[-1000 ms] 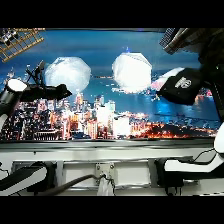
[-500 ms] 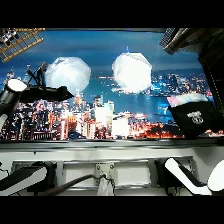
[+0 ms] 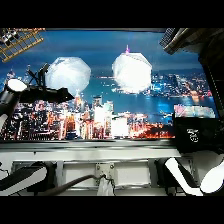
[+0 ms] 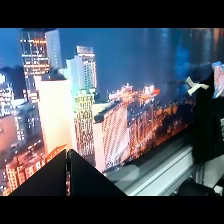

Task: Fold the clothes and pants, and hang the long-sleeved shirts on hangers.

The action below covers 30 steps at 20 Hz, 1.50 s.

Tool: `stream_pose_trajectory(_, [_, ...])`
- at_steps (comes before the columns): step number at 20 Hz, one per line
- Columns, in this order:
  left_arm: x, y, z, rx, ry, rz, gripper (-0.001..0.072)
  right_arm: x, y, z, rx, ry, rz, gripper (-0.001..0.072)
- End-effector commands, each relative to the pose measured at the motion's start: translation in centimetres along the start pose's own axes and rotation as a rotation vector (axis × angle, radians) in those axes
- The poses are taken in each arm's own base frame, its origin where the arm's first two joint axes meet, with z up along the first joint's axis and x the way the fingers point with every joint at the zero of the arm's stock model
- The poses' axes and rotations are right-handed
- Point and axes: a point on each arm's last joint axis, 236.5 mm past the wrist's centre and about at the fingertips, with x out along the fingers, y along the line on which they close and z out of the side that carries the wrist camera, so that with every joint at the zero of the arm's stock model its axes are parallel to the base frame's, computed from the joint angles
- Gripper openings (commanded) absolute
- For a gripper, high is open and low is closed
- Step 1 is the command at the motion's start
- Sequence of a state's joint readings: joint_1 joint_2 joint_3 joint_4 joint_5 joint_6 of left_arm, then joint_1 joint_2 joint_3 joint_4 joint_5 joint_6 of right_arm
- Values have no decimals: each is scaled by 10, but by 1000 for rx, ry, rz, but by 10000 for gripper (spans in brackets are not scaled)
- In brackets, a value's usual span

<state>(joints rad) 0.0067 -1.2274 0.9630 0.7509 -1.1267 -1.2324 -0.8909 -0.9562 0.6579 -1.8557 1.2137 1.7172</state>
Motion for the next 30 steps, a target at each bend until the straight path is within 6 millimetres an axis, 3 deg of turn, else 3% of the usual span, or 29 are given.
stream_pose_trajectory(1, [0, -1, -1, 8, 4, -1, 13, -12, -5, 8, 9, -17, -3, 524])
stream_pose_trajectory(2, [0, -1, -1, 10, 4, -2, 34, -26, 2, 23, 36, -60, 45, 524])
stream_pose_trajectory(3, [1, -2, -1, 26, 5, -5, 143, -45, 16, 40, 70, -112, 124, 524])
stream_pose_trajectory(4, [1, -4, -2, 45, 6, -7, 174, -73, 37, 63, 83, -190, 233, 524])
stream_pose_trajectory(6, [4, -13, 0, 75, 3, -11, 174, -149, 93, 102, 24, -369, 476, 524])
stream_pose_trajectory(7, [4, -21, 2, 100, 2, -18, 173, -194, 130, 110, -58, -452, 618, 524])
stream_pose_trajectory(8, [2, -33, 5, 130, 2, -30, 174, -244, 171, 104, -190, -532, 769, 524])
stream_pose_trajectory(10, [-7, -64, 13, 216, -9, -55, 172, -321, 236, 62, -474, -626, 985, 523])
stream_pose_trajectory(12, [-22, -92, 22, 317, -49, -48, 171, -356, 276, 8, -692, -631, 1068, 517])
stream_pose_trajectory(13, [-32, -100, 26, 365, -72, -20, 171, -360, 289, -18, -782, -610, 1084, 516])
stream_pose_trajectory(15, [-53, -105, 28, 462, -111, 76, 171, -347, 301, -62, -960, -546, 1028, 509])
stream_pose_trajectory(17, [-73, -98, 28, 526, -148, 183, 172, -321, 296, -86, -1114, -496, 887, 419])
stream_pose_trajectory(19, [-87, -98, 28, 543, -176, 222, 172, -304, 287, -102, -1200, -439, 802, 390])
stream_pose_trajectory(21, [-93, -101, 28, 549, -195, 222, 172, -306, 288, -110, -1210, -420, 825, 390])
stream_pose_trajectory(30, [-93, -101, 28, 549, -196, 222, 172, -306, 288, -110, -1210, -419, 826, 390])
